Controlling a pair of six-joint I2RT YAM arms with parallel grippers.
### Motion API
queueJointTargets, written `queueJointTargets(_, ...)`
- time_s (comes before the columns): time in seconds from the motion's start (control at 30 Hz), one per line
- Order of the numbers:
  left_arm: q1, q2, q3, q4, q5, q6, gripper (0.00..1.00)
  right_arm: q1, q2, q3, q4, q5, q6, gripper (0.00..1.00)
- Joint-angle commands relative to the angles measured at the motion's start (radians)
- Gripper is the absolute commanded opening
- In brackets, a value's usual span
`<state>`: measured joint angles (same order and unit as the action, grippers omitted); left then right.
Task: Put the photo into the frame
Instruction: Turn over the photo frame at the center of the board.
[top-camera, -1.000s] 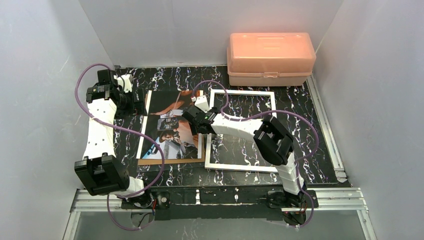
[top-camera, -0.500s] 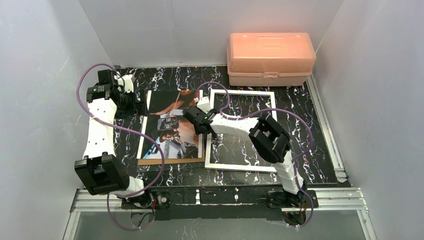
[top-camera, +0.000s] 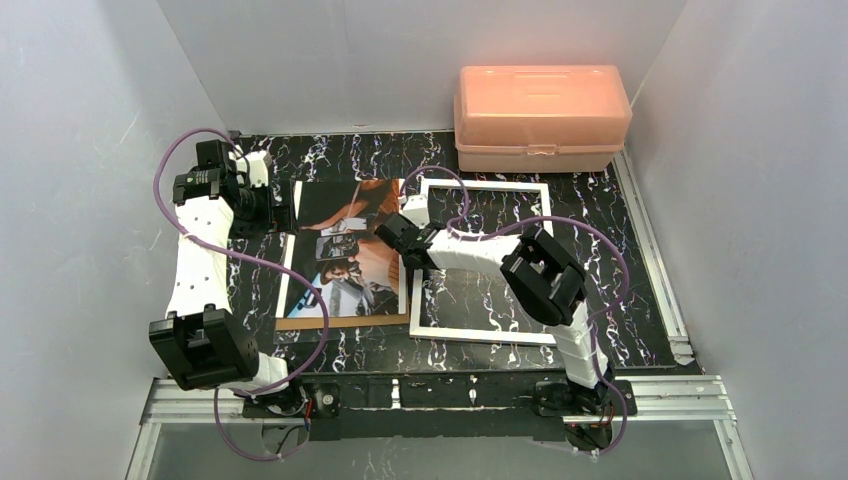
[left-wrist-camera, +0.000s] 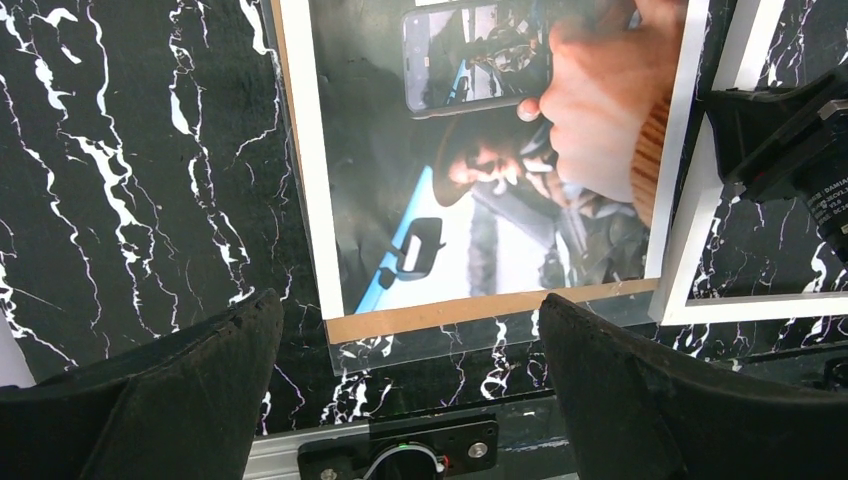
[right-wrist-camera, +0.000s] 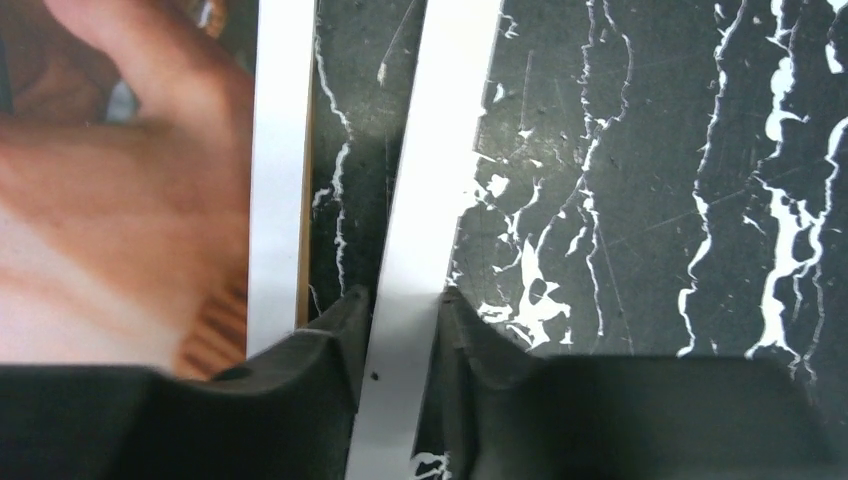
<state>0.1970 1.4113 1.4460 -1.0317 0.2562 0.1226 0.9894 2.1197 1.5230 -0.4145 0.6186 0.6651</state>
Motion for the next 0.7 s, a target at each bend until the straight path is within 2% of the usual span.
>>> queueJointTargets(0.0,0.004,-0.028,0.015,-0.041,0.033,0.004,0.98,-0.005,-0.03,-0.046,-0.023,-0.044,0.027,0.27)
queueJointTargets(0.07,0.002,-0.028,0.017,-0.047,0.043,0.004,0.98,-0.005,-0.048,-0.027,-0.036,-0.046,0.023,0.17)
queueJointTargets(0.23,-0.014,-0.051,-0.007,-0.033,0.057,-0.02,0.98,-0.005,-0.145,0.012,-0.069,-0.104,0.007,0.12)
queueJointTargets(0.47,-0.029,-0.055,-0.036,-0.033,0.084,-0.037,0.98,-0.005,-0.388,-0.046,-0.051,-0.181,0.08,0.1)
queueJointTargets(0.67,-0.028,-0.114,-0.05,0.0,0.176,-0.077,0.98,-0.005,-0.484,0.049,-0.049,-0.302,0.178,0.05)
